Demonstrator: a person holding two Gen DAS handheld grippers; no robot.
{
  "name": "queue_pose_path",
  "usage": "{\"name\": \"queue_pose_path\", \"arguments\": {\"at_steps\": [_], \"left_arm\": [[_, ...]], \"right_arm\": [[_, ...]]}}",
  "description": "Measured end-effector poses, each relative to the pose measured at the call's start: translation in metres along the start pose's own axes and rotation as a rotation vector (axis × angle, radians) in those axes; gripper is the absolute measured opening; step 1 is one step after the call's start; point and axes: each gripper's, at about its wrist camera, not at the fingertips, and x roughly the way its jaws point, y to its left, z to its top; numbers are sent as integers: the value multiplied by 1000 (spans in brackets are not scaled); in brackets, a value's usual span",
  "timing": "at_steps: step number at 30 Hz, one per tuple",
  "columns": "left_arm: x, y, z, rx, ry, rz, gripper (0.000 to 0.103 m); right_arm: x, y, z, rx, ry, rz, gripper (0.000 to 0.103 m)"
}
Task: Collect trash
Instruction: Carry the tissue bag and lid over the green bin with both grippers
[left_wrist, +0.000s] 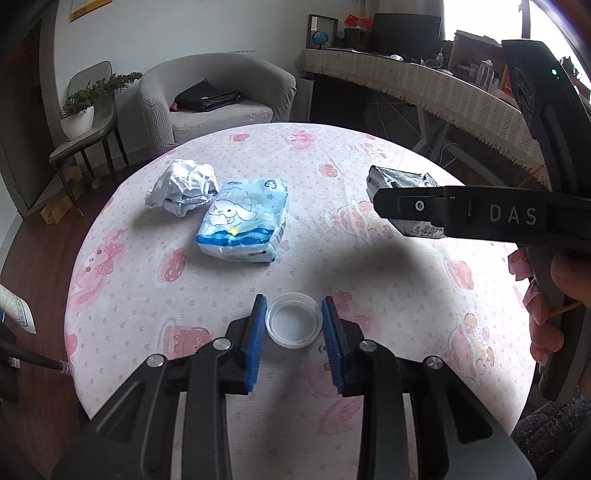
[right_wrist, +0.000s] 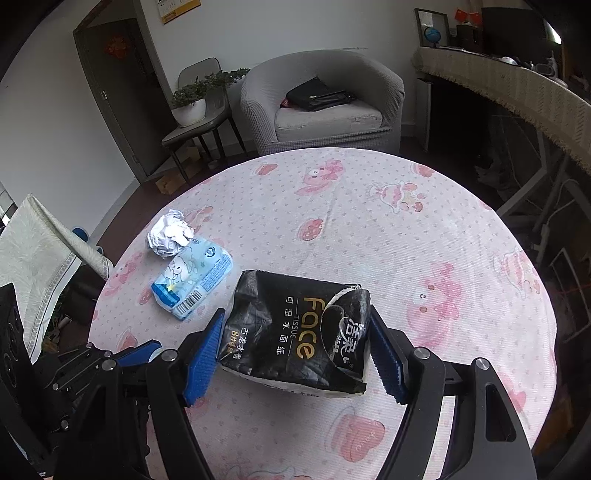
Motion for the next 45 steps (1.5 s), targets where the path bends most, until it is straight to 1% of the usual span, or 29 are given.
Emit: {"name": "queue_pose_path", "arguments": {"at_steps": [7,11,21,26,29,33,36,42,45], "left_arm": [[-20,25,-2,-60,-31,34,32],[-34,45,-7,-91,-45,72,33],[-66,103,-20,-210,-74,153,33],[-79,130,-32,-266,-75,195,33],[-85,145,-44,-300,-75,210,33],[-82,171,-66,-349,-32,252,33],[-79,187,-82,-366,-9,284,33],[-66,214,-112,-419,66,316,33],[-57,227,-127,-447,115,326,33]], "right_arm": [[7,22,1,-23,7,28,74],[10,36,4,-12,9,71,74],[20,94,7,-83,20,152,74],[22,121,6,-111,27,208,74],[23,135,6,-136,29,234,74],[27,152,6,-155,35,257,74],[31,164,5,-168,42,275,74],[39,196,5,-202,49,318,74],[43,215,3,-225,53,340,74]]}}
